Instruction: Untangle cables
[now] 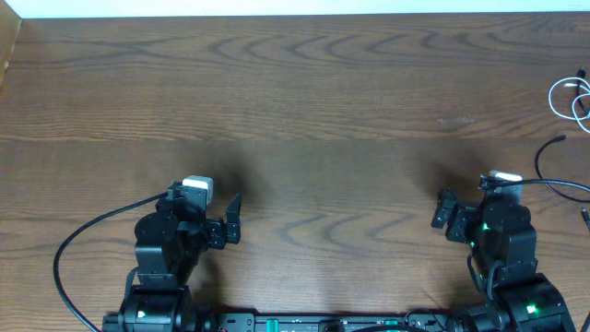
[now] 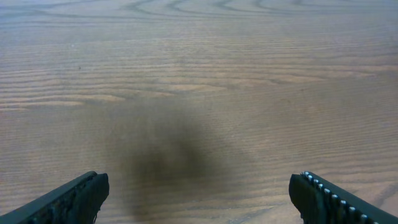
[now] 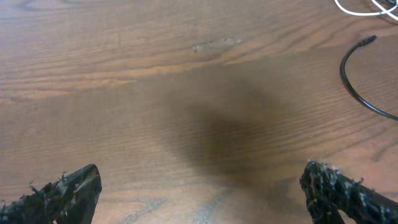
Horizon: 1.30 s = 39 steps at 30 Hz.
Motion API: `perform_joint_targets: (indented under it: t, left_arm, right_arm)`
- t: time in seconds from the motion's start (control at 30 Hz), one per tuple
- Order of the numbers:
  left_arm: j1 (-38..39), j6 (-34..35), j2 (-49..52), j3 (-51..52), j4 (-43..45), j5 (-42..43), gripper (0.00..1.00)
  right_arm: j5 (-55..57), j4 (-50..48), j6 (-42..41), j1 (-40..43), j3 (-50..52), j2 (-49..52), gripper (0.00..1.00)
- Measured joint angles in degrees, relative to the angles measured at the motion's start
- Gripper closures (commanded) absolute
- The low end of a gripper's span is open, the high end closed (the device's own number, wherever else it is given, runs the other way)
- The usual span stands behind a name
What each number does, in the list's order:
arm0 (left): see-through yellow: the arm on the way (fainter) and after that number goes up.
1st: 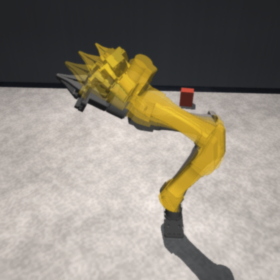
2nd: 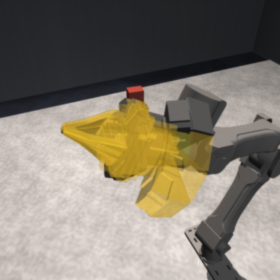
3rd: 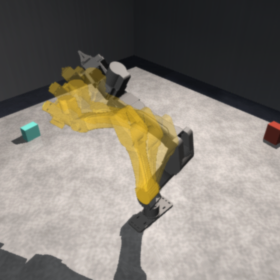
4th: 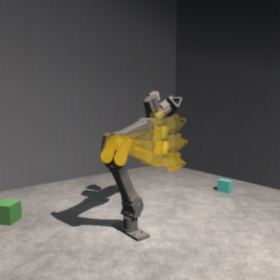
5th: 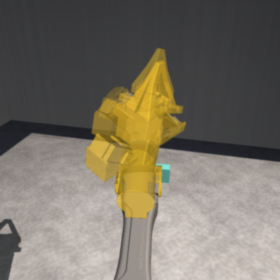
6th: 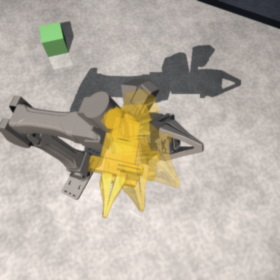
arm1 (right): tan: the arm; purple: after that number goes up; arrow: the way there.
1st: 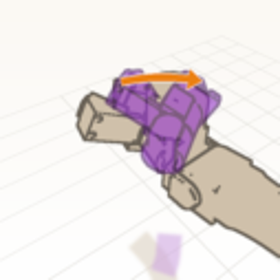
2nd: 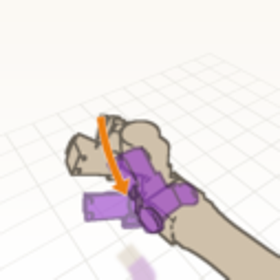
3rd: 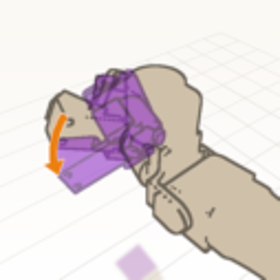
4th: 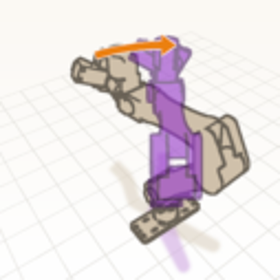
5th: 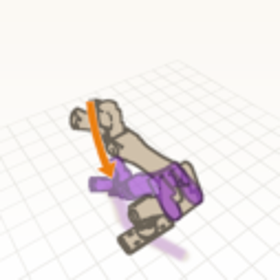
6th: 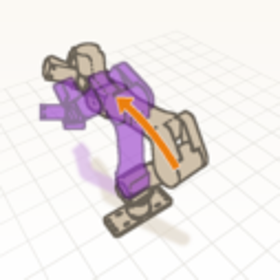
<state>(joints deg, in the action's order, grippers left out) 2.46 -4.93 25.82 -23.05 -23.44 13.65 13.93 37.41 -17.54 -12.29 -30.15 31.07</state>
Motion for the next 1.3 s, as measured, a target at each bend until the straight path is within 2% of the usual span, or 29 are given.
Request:
perform_joint_targets:
  t: [0.47, 1.3]
  left_arm:
    - [0.00, 0.00, 0.00, 0.00, -0.07, 0.00, 0.02]
    - [0.00, 0.00, 0.00, 0.00, -0.09, 0.00, 0.02]
  right_arm:
    - [0.00, 5.20, 0.00, 0.00, 0.00, 0.00, 0.01]
    - [0.02, 5.46, 0.02, 0.00, 0.00, 0.00, 0.01]
